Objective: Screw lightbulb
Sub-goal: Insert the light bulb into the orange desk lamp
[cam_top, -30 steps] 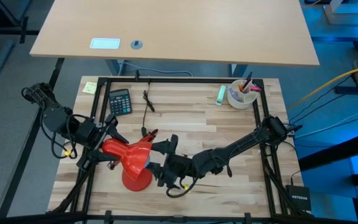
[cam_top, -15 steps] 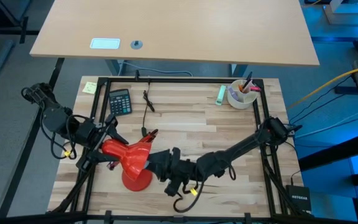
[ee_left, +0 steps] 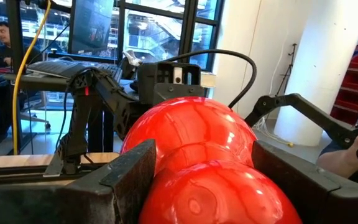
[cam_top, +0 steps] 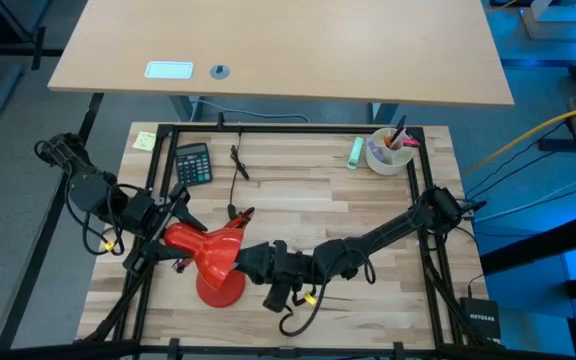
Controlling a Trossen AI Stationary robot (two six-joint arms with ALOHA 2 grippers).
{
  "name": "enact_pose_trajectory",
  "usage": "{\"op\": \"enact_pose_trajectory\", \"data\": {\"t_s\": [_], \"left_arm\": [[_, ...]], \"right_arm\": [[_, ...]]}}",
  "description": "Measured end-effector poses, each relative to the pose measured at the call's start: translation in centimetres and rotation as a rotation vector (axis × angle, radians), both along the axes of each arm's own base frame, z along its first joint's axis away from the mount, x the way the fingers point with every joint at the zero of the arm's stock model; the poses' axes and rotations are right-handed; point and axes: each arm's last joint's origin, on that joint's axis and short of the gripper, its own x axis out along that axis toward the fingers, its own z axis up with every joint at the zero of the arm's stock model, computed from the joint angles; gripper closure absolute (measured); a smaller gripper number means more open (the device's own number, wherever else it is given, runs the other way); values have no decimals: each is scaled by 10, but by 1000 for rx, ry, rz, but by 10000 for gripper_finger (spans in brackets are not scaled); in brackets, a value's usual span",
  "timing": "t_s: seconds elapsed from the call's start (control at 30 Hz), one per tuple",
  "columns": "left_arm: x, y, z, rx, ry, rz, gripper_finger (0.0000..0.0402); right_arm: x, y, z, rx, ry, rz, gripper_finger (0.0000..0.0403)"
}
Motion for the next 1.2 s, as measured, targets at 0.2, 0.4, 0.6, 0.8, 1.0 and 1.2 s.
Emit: {"op": "enact_pose_trajectory", "data": {"t_s": [0.2, 0.4, 0.6, 0.8, 1.0, 1.2], "left_arm": [[0, 0, 0, -6, 1, 1, 149], [0, 0, 0, -1, 0, 1, 149], [0, 0, 0, 4, -1, 4, 149], [0, 0, -1, 12, 7, 3, 149], [0, 0, -1, 14, 9, -2, 149], [0, 0, -1, 13, 7, -5, 149]], "right_arm": [[2, -4, 0, 65, 0, 11, 131], [3, -5, -1, 262, -7, 92, 138], [4, -10, 2, 671, -54, 235, 140], [3, -12, 5, 1061, -99, 381, 140], [4, -13, 6, 1221, -98, 456, 139], [0, -9, 8, 1070, -82, 401, 129]]}}
